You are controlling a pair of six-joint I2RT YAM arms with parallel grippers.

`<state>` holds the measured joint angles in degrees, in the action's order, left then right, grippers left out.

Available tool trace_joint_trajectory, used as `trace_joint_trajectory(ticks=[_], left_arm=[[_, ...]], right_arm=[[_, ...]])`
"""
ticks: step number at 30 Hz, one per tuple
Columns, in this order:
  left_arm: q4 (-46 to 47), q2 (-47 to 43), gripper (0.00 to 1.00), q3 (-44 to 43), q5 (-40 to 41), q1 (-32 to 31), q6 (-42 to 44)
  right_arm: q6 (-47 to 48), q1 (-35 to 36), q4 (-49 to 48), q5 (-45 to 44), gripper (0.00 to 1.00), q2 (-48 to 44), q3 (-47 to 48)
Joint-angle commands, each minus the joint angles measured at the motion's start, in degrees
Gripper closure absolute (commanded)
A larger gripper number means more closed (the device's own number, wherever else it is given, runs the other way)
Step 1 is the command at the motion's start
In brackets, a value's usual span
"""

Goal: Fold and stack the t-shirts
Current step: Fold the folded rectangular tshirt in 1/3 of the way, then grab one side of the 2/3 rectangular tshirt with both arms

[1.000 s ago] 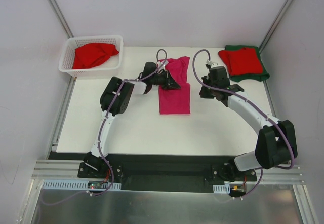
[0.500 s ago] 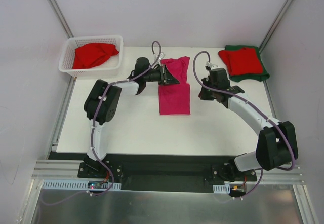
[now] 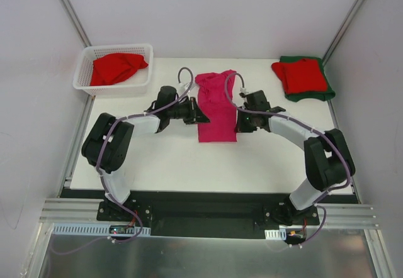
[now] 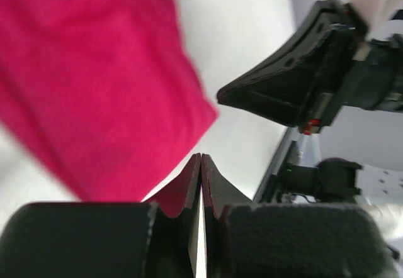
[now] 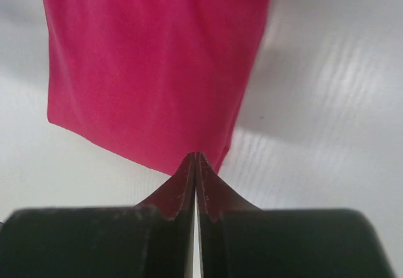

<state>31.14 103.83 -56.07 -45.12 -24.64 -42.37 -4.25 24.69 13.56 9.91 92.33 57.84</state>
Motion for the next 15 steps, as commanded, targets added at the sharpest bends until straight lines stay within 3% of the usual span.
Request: trace_joint_trajectory(ticks=[1,6,15], left_arm=[[-13.5,-10.7,1.00,5.4,13.5,0.4,11.2],[-17.8,-18.6,1.00,10.3,18.3,0.4,13.7],[-18.6,-22.6,1.00,15.0,18.5,0.4,13.4]], right_arm=[[0.7,4.0,-1.3,2.0,0.99,4.2,5.1],[1.3,7.1,-0.9,1.7,0.99,9.6,10.7],[1.8,9.2,1.1,1.3,0.99,14.4,15.5]])
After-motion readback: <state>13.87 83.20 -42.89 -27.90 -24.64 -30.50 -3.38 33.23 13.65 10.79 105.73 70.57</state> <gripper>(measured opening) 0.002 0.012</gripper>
